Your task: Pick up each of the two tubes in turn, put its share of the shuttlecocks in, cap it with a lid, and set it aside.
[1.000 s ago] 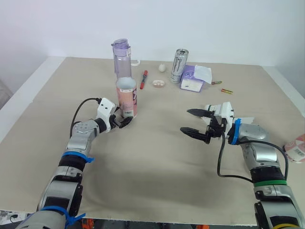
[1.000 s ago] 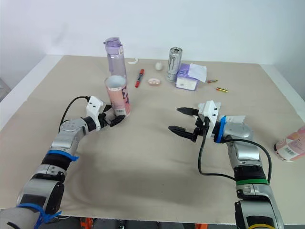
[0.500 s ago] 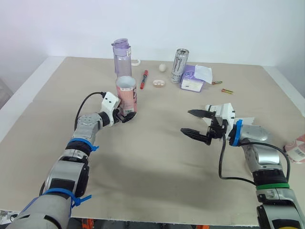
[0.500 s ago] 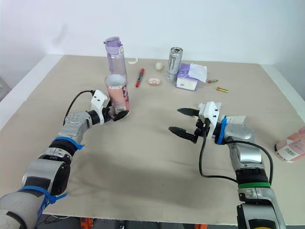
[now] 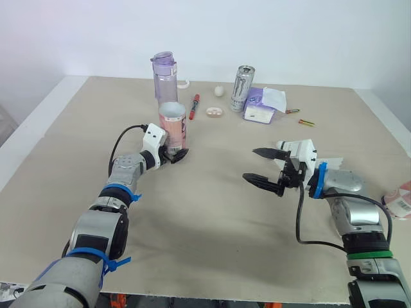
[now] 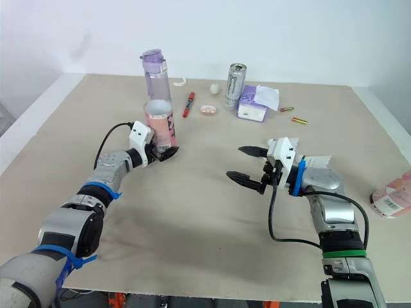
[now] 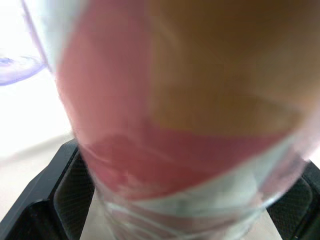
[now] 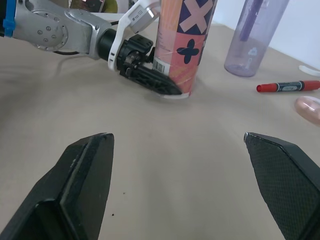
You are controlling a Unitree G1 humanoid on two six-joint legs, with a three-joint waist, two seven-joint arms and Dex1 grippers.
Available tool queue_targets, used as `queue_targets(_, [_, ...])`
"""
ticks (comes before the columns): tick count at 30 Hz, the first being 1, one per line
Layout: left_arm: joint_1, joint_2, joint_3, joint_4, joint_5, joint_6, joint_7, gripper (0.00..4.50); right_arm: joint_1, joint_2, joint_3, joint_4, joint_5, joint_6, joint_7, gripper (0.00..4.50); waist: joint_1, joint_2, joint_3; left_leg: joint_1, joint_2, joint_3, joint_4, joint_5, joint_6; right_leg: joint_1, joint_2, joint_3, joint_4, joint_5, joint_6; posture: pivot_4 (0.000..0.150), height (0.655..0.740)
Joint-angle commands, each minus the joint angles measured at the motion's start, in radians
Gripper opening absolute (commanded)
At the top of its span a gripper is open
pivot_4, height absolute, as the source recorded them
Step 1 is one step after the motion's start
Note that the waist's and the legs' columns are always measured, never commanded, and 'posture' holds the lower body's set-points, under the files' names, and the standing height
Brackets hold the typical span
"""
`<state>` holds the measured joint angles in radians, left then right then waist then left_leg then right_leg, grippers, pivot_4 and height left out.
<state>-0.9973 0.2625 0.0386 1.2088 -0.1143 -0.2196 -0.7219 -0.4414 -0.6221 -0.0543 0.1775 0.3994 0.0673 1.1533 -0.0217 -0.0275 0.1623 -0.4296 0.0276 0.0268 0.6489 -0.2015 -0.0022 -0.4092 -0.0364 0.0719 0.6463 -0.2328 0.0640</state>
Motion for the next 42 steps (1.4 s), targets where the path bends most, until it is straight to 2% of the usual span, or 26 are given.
queue_targets(1, [-0.034,0.002,0.009,0.004,0.019,-0.041,-0.01,4.5,-0.015,-0.014,-0.037,-0.034,0.02,-0.002,-0.006,4.46,0.0,0.0,0.0,0.0,0.0,0.0,0.0,0.0,0.0,0.0,0.0,0.0,0.0,0.0,0.0,0.15,0.74])
queue_targets(8, [-0.025,0.005,0.009,0.018,0.039,-0.061,-0.022,4.5,-0.002,-0.013,-0.035,-0.049,0.022,0.002,-0.013,4.46,0.0,0.0,0.0,0.0,0.0,0.0,0.0,0.0,0.0,0.0,0.0,0.0,0.0,0.0,0.0,0.15,0.74])
queue_targets(9, [-0.022,0.005,0.009,0.02,0.041,-0.062,-0.023,3.96,-0.002,-0.013,-0.035,-0.05,0.023,0.002,-0.014,4.5,0.0,0.0,0.0,0.0,0.0,0.0,0.0,0.0,0.0,0.0,0.0,0.0,0.0,0.0,0.0,0.15,0.74])
queue_targets(11, [-0.018,0.008,0.011,0.023,0.043,-0.066,-0.022,3.16,-0.003,-0.012,-0.032,-0.051,0.022,0.004,-0.015,4.5,0.0,0.0,0.0,0.0,0.0,0.0,0.0,0.0,0.0,0.0,0.0,0.0,0.0,0.0,0.0,0.15,0.74])
queue_targets(12, [-0.016,0.009,0.013,0.023,0.042,-0.068,-0.019,2.85,-0.004,-0.012,-0.032,-0.051,0.022,0.005,-0.016,4.5,0.0,0.0,0.0,0.0,0.0,0.0,0.0,0.0,0.0,0.0,0.0,0.0,0.0,0.0,0.0,0.15,0.74])
queue_targets(13, [-0.014,0.011,0.015,0.023,0.041,-0.072,-0.013,2.76,-0.005,-0.011,-0.031,-0.05,0.022,0.005,-0.016,4.5,0.0,0.0,0.0,0.0,0.0,0.0,0.0,0.0,0.0,0.0,0.0,0.0,0.0,0.0,0.0,0.15,0.74])
queue_targets(22, [0.001,0.036,0.014,-0.01,0.038,-0.118,-0.05,2.76,-0.006,-0.009,-0.032,-0.065,0.03,0.003,-0.017,4.5,0.0,0.0,0.0,0.0,0.0,0.0,0.001,0.0,0.0,0.0,0.0,0.0,0.001,0.0,0.0,0.15,0.74])
queue_targets(26, [0.085,0.052,-0.038,-0.175,0.033,-0.16,-0.211,2.76,0.063,-0.023,-0.065,-0.182,0.083,0.038,-0.024,4.5,0.0,0.0,0.0,0.0,0.0,0.0,0.001,0.0,0.0,0.0,0.0,0.0,0.0,0.0,0.0,0.15,0.74])
queue_targets(29, [0.193,0.079,-0.094,-0.401,0.023,-0.115,-0.322,2.76,0.128,-0.035,-0.068,-0.274,0.106,0.056,-0.016,4.5,0.0,0.0,0.0,-0.001,0.0,0.0,0.001,-0.001,-0.002,0.0,0.0,0.0,0.0,0.0,0.0,0.15,0.74])
queue_targets(36, [0.397,0.187,-0.226,-0.956,-0.013,0.208,-0.479,2.76,0.237,-0.083,-0.053,-0.449,0.164,0.11,0.032,4.5,0.0,0.0,0.0,0.0,0.002,0.0,0.004,-0.003,-0.004,0.001,0.0,0.001,0.001,-0.001,0.0,0.15,0.74])
queue_targets(42, [0.435,0.256,-0.321,-1.206,-0.004,0.451,-0.525,2.76,0.254,-0.089,-0.04,-0.493,0.184,0.136,0.046,4.5,0.0,0.001,0.0,0.001,0.003,0.0,0.006,-0.002,-0.004,0.002,0.002,0.001,0.002,-0.002,0.0,0.15,0.74])
